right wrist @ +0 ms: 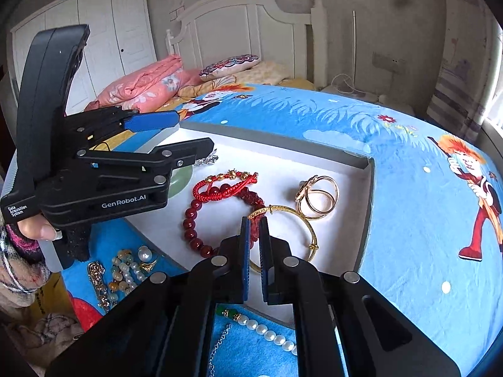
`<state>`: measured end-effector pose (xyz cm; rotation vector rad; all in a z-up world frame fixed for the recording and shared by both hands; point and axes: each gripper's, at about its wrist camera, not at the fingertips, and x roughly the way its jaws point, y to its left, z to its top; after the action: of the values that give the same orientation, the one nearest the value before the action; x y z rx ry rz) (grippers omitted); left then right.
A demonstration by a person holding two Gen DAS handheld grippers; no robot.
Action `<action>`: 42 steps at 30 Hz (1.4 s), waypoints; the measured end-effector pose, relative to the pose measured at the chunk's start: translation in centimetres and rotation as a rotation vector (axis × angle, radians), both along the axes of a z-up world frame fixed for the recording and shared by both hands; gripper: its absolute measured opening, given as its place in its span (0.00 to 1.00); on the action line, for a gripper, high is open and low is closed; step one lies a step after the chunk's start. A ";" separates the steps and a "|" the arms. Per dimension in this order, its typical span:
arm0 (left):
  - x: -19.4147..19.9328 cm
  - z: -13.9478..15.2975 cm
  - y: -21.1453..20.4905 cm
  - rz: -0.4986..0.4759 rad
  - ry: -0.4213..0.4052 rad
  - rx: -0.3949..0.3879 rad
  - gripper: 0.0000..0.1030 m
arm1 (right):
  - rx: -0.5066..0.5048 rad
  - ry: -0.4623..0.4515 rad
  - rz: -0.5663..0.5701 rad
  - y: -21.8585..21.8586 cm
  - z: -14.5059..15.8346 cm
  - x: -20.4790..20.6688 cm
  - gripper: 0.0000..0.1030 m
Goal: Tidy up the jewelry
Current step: 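Place the gold bangle in the tray with the right tool while the left tool lowers the necklace, then open both tools and move the right tool toward the gold brooch pin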
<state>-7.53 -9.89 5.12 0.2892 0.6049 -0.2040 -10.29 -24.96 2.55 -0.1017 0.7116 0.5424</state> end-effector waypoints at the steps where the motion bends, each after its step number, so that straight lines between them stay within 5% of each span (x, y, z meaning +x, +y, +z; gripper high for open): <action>1: 0.0 -0.1 0.1 0.000 0.004 0.000 0.59 | 0.000 -0.001 -0.003 0.0 0.0 0.0 0.07; 7: 0.0 -0.2 0.7 0.013 0.005 -0.006 0.61 | 0.004 -0.005 -0.014 -0.2 0.2 0.0 0.15; 9: -0.3 -0.2 0.9 0.018 0.001 -0.004 0.65 | 0.010 -0.016 -0.022 -0.3 0.6 -0.2 0.42; 10: -0.4 -0.2 1.0 0.020 0.000 -0.002 0.66 | 0.016 -0.027 -0.021 -0.4 0.9 -0.5 0.47; 16: -3.3 0.3 3.7 0.068 -0.016 -0.054 0.84 | 0.031 -0.091 -0.002 -0.2 3.0 -3.7 0.49; 21: -6.3 0.2 8.6 0.186 -0.065 -0.138 0.98 | 0.052 -0.118 0.014 -0.2 3.3 -6.5 0.68; 27: -6.4 -1.2 15.5 0.340 -0.037 -0.232 0.98 | 0.021 -0.080 0.020 0.8 1.8 -7.3 0.71; 33: -6.0 -2.3 19.2 0.328 0.051 -0.445 0.98 | -0.034 -0.066 0.158 4.0 0.3 -9.9 0.71; 42: -5.7 -2.6 18.4 0.308 0.070 -0.446 0.98 | -0.183 -0.079 0.403 12.2 -1.2 -12.4 0.51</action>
<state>-13.24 8.55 2.51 -0.2422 0.6474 -0.0480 -22.71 -12.78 1.34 -0.4416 0.6646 0.8527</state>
